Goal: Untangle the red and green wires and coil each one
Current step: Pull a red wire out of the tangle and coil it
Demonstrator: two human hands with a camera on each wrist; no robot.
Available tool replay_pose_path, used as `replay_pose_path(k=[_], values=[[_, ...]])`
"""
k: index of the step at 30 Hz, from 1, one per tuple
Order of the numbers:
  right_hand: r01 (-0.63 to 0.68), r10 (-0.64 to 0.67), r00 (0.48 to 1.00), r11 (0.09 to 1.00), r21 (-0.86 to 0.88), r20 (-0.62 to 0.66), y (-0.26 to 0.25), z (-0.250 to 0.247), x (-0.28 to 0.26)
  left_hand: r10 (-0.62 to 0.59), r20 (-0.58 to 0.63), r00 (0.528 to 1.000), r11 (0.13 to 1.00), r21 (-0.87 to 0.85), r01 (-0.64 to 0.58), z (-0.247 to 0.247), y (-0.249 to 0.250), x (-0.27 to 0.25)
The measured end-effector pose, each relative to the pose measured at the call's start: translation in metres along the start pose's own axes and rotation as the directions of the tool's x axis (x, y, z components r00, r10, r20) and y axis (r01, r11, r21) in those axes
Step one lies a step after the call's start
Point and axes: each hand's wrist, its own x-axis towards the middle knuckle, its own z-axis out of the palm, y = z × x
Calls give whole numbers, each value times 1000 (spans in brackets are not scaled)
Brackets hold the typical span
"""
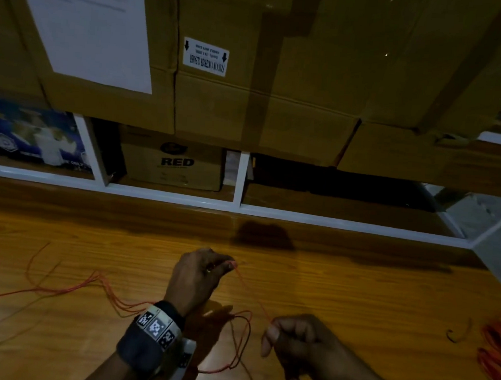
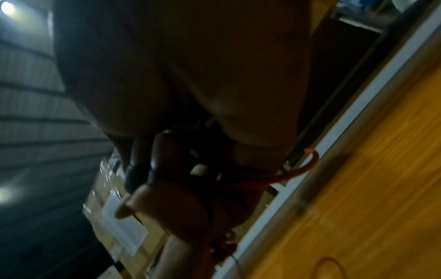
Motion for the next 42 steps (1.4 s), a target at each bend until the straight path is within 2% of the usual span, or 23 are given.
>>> replay_pose_path(k=[2,4,5,7,8,9,10,12,13,14,16,18,20,21,24,26,29,31,33,34,38,40,42], values=[[79,-79,988,997,-5,-134,-12,0,1,12,37,999,998,-69,-10,11,4,-5],[106,-211,898,955,-275,-385,-18,-7,6,30,56,998,997,-79,-26,21,10,-11],[40,-270,838,897,-441,-473,-16,-13,8,38,62,997,998,-60,-35,24,14,-13],[-92,-381,751,748,-657,-539,-12,-20,9,54,91,994,999,0,-54,27,22,-16],[-95,-406,752,712,-695,-519,-12,-23,8,57,109,992,998,30,-61,28,27,-17],[-84,-393,789,691,-718,-471,-13,-23,7,61,120,991,996,50,-68,28,32,-17],[-87,-334,855,662,-745,-397,-16,-21,5,68,117,991,995,69,-77,29,35,-17],[-121,-111,970,547,-828,-216,-16,-17,6,93,98,991,985,136,-106,29,40,-16],[-115,-18,989,528,-841,-146,-13,-14,9,108,95,990,977,172,-123,29,42,-16],[-118,20,991,560,-820,-129,-10,-11,12,119,98,988,973,186,-136,29,45,-16],[-84,-104,973,675,-733,-207,-4,-6,19,123,105,987,980,147,-138,27,51,-16],[-6,-311,887,731,-682,-341,2,-6,25,112,135,985,990,70,-122,23,52,-17],[69,-433,813,735,-674,-389,5,-11,26,91,226,970,995,-64,-78,17,47,-19],[81,-469,792,715,-695,-390,5,-14,24,64,284,957,982,-188,-10,12,45,-19],[133,-521,774,689,-713,-359,0,-22,16,-4,370,929,875,-448,182,-1,44,-21],[149,-468,827,716,-682,-311,-5,-21,8,-37,332,943,847,-491,206,-4,44,-22],[71,-255,953,714,-697,-164,-7,-12,3,-185,190,964,797,-545,261,-3,36,-18],[-1,-116,986,706,-708,-117,-3,-11,1,-272,121,955,765,-574,291,-4,30,-15],[-78,-62,985,666,-742,-159,8,-20,-2,-263,110,959,811,-513,281,-7,28,-15],[-108,-85,974,633,-766,-208,14,-28,-4,-247,106,963,840,-472,267,-10,26,-15],[-362,-114,860,551,-752,-497,47,-68,-23,-288,-51,956,875,-419,242,-42,11,-5],[-407,15,876,560,-722,-482,46,-78,-32,-238,-56,970,914,-351,204,-57,8,-3],[-400,165,914,527,-750,-371,36,-76,-33,-150,16,989,945,-290,148,-55,14,-5]])
